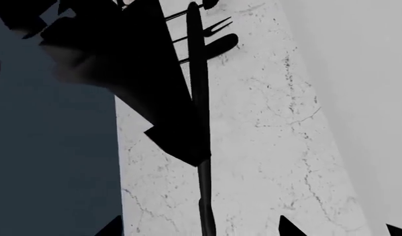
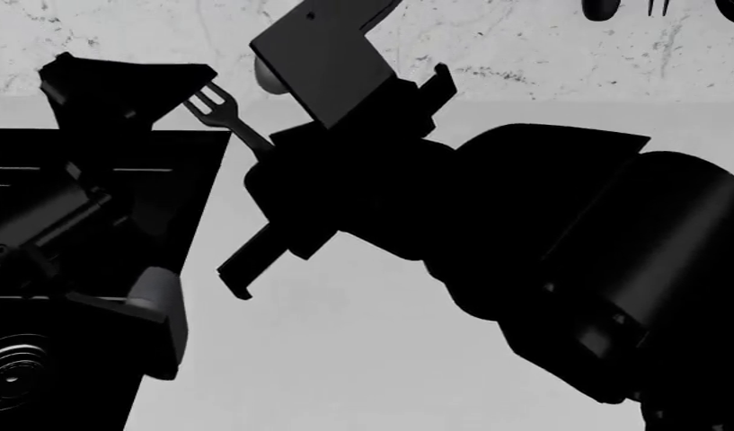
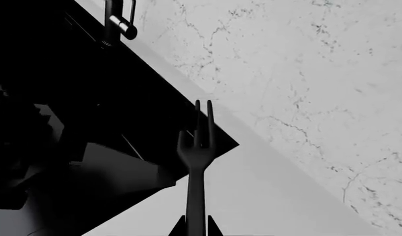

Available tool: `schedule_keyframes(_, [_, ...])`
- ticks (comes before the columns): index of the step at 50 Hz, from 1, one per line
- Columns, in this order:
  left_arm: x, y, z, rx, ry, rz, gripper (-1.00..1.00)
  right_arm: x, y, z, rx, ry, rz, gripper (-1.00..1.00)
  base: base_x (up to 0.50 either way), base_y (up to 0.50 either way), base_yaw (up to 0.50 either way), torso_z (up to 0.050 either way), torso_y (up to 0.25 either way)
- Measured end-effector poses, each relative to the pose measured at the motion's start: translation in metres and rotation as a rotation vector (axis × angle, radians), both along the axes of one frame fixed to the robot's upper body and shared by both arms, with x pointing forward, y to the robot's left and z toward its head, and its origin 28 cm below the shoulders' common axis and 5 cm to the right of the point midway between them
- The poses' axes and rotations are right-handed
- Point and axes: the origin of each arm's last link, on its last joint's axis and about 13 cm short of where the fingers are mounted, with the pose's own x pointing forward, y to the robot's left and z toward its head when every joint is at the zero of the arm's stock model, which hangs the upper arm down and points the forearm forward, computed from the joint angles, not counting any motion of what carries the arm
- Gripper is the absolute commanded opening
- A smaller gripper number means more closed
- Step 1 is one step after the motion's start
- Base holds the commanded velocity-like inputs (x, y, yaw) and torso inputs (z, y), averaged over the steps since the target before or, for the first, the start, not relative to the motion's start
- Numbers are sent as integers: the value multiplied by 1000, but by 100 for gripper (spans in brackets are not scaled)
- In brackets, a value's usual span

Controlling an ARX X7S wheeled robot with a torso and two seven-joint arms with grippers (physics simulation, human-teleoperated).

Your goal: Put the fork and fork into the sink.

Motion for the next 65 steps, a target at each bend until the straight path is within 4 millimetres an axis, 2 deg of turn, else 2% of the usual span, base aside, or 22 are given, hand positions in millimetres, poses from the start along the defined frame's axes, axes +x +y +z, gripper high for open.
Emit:
schedule_keyframes(34, [7, 0, -16, 20, 7, 18, 100, -10, 6, 0, -12, -1, 49, -100, 0, 0, 0, 0, 0])
schedule_keyframes(35, [8, 0, -16, 19, 7, 18, -100, -10, 6, 0, -12, -1, 51, -100, 0, 0, 0, 0, 0])
schedule_keyframes(49, [6, 1, -11, -8, -26, 7, -100, -13, 7, 1, -14, 2, 56, -100, 0, 0, 0, 0, 0])
schedule_keyframes(50, [6, 2, -11, -9, -29, 6, -100, -14, 7, 1, -12, 3, 57, 100, 0, 0, 0, 0, 0])
schedule_keyframes(57, [3, 1, -12, -10, -27, -5, -100, -20, 4, 8, 22, -14, 45, 100, 0, 0, 0, 0, 0])
schedule_keyframes(65, [2, 2, -12, -15, -25, -8, -100, -38, -9, 21, 93, -63, 18, 100, 0, 0, 0, 0, 0])
